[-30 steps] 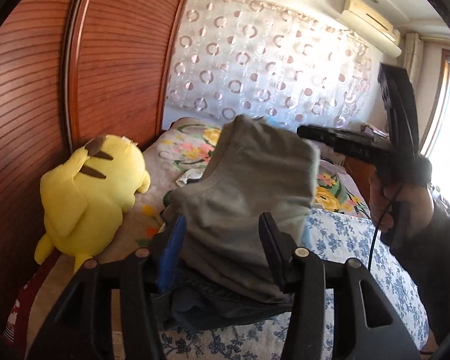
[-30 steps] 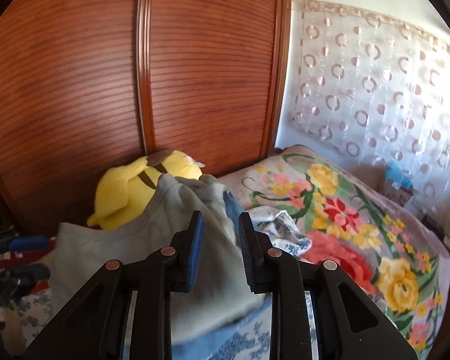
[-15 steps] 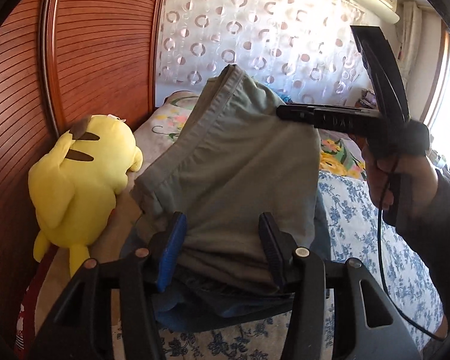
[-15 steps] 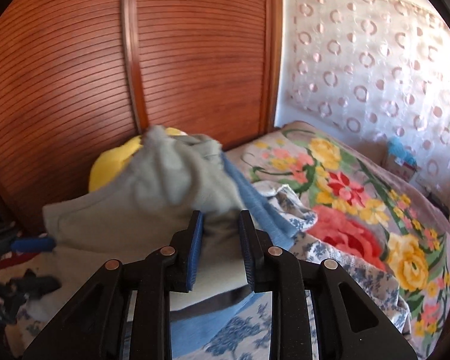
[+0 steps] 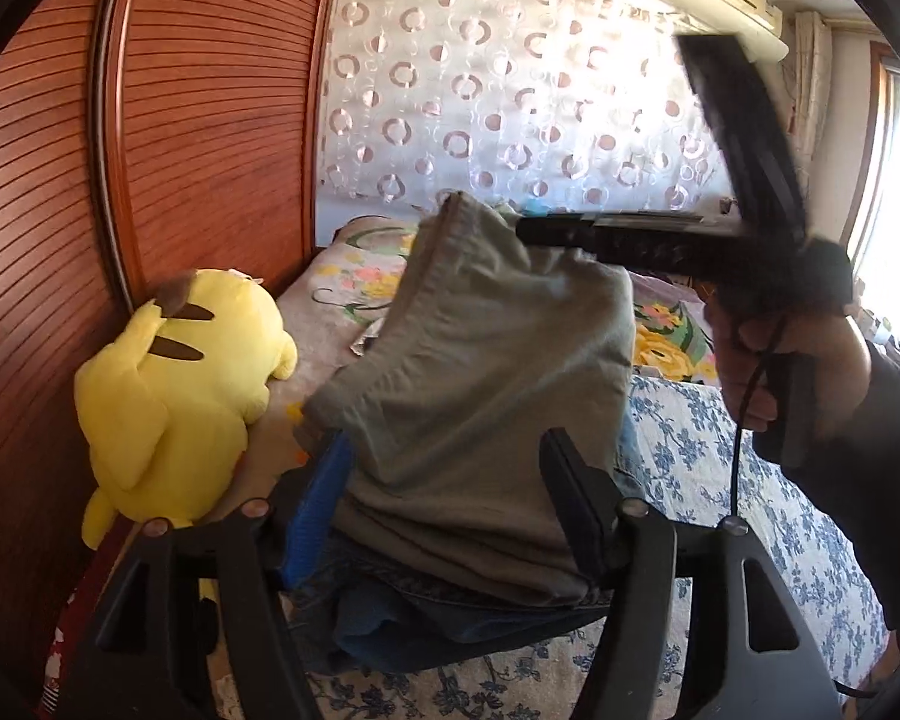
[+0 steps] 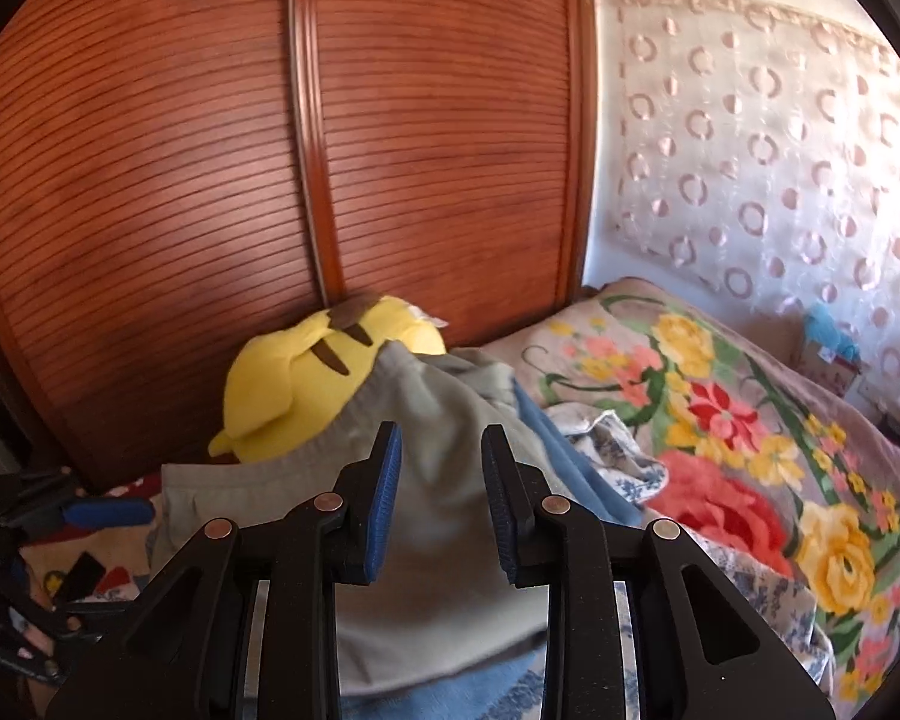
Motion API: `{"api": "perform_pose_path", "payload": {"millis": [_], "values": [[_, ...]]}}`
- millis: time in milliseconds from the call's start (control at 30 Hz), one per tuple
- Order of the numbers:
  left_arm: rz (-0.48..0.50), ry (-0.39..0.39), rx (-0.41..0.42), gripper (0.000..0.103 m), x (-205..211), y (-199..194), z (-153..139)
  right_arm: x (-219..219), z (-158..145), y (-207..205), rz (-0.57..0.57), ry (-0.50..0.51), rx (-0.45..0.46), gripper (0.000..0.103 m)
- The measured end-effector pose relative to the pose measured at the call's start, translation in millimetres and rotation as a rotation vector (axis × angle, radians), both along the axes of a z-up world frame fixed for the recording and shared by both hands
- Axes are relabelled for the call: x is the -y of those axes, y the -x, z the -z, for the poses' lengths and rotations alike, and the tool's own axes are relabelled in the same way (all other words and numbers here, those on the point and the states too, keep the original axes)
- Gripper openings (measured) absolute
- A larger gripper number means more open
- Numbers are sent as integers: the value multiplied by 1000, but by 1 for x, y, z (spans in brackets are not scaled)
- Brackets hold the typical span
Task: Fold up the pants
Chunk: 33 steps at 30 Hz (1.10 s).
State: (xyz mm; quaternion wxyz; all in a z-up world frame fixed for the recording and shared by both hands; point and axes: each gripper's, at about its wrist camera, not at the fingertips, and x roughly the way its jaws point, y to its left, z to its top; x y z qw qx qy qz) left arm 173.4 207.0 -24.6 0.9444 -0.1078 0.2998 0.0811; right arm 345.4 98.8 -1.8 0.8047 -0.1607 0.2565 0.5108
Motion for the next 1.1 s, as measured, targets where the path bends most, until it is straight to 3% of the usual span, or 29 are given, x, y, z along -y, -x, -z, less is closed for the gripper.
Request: {"api": "perform_pose_path", "payload": {"millis": [233,400,733,1100], "values": [[-21,-15,-20,69,-8,2,1,-14,24,-25,141,87,2,26],[-16,-17,-25,73,-5,5,1,0,23,-29,160,51,-33,27],[54,-34,-23,73,21,10,-2,60,5,15,204,-16,-28,29],[184,-52,-1,74,83,18,-7,150,1,67,313,-46,-20,30]]}}
